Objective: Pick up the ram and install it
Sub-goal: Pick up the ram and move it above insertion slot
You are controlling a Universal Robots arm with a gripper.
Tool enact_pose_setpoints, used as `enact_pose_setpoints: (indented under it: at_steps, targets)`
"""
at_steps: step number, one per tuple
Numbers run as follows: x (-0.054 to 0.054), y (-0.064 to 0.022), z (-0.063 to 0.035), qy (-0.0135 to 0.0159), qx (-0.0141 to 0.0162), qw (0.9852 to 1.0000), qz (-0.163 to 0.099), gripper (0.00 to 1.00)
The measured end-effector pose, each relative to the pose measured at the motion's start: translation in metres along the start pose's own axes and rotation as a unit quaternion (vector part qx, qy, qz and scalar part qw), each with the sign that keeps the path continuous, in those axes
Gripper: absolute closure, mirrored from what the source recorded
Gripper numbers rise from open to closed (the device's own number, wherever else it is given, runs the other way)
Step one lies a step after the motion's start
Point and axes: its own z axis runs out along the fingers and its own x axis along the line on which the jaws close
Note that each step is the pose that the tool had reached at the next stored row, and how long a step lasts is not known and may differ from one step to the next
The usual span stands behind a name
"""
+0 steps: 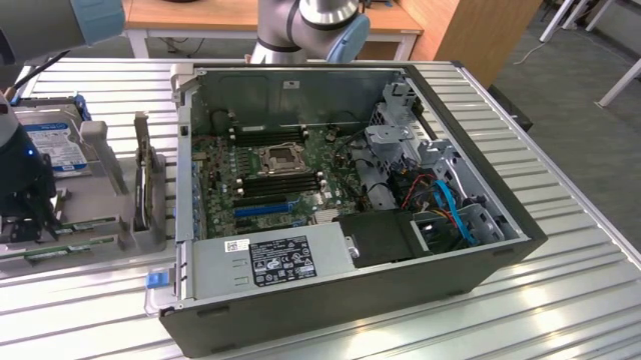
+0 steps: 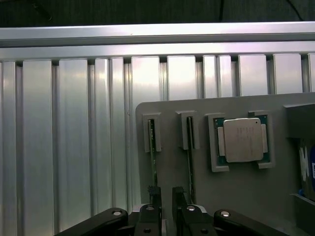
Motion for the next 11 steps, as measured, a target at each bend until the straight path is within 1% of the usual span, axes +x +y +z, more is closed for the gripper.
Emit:
enact_pose_setpoints:
  at_steps: [11]
  targets:
    - [0.0000,-0.0003,0.0081,0.0000,0.0000,1.0000,0.000,0.76]
